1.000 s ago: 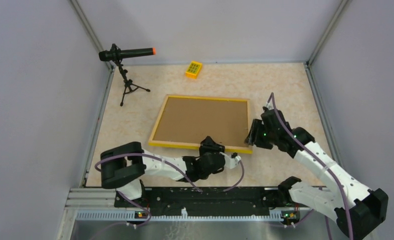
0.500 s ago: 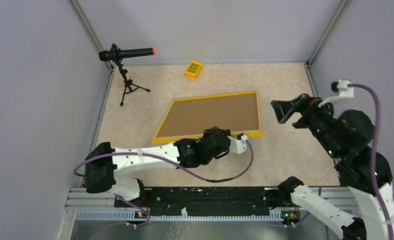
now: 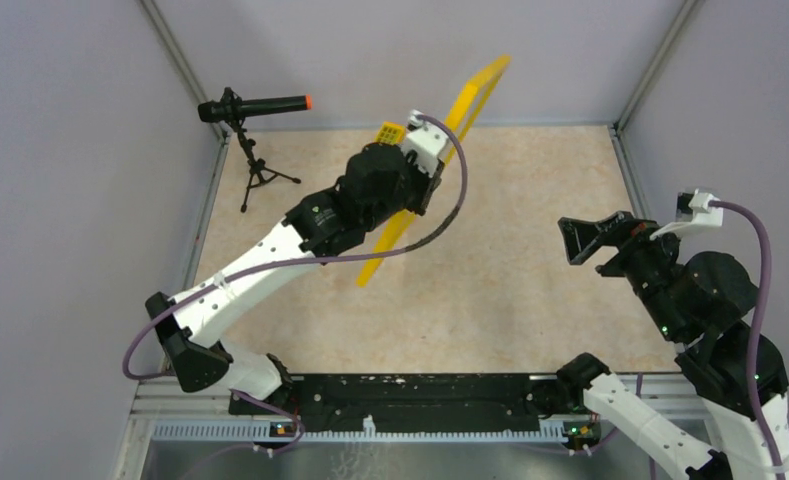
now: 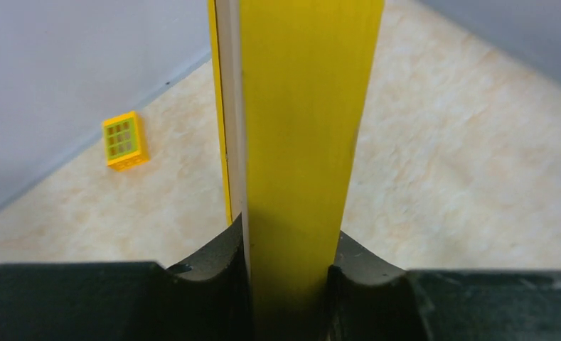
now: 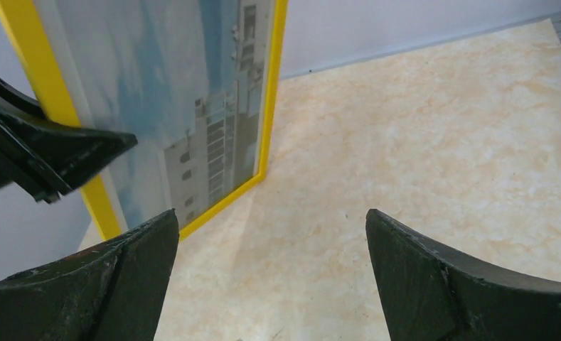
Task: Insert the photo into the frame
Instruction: Turn over the photo frame at the center of the board.
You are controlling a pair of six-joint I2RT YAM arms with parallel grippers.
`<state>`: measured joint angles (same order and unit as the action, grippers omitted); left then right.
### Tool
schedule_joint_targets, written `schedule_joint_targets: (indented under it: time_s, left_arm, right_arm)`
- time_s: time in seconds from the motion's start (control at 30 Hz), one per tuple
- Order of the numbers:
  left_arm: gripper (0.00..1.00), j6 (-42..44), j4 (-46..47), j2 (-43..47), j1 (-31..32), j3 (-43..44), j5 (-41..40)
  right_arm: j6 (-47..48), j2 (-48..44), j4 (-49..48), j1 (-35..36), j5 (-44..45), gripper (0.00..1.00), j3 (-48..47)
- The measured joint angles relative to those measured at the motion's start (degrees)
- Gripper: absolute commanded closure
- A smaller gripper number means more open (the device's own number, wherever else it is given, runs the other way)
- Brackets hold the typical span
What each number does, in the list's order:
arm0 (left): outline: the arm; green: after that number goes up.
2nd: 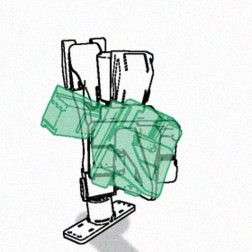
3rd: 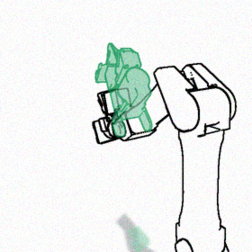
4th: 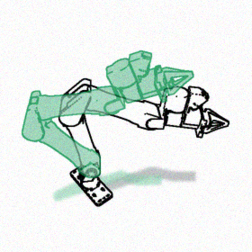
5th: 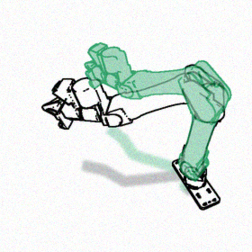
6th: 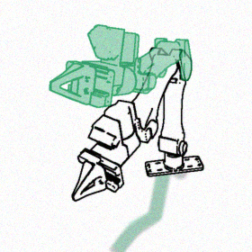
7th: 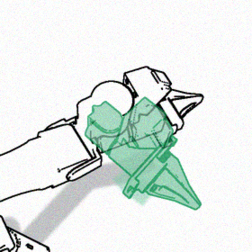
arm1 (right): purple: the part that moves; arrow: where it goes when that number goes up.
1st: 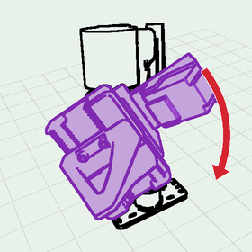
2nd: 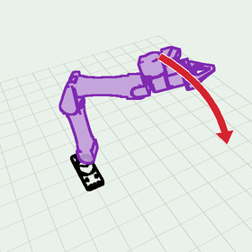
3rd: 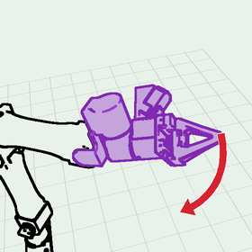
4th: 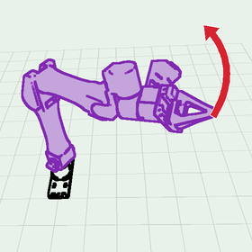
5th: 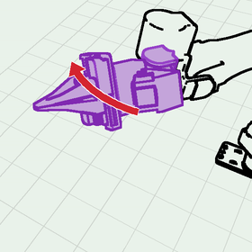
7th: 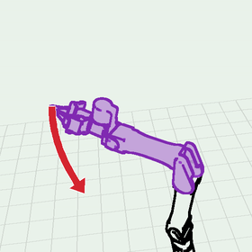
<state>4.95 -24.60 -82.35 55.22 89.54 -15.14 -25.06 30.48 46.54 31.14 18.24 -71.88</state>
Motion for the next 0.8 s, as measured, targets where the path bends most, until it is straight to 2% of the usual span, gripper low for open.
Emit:
schedule_joint_targets:
  time_s: [0.23,0.43,0.6,0.8]
  left_arm:
    - [1.00,-19.96,4.81,0.74,-8.50,-0.17,16.79]
    - [1.00,-40.68,15.98,0.72,-16.22,-12.07,33.62]
    - [1.00,-54.47,25.90,-0.57,-18.80,-21.81,38.86]
    - [1.00,-64.22,37.86,-5.40,-18.75,-28.33,39.93]
  right_arm:
    - [0.00,0.00,-0.09,0.00,0.15,0.01,0.26]
    - [-0.24,-0.07,0.22,0.00,0.02,0.01,1.01]
    - [-0.79,-0.13,0.55,0.00,-0.37,0.01,1.60]
    - [-1.38,-0.17,1.07,0.00,-1.20,0.01,1.79]
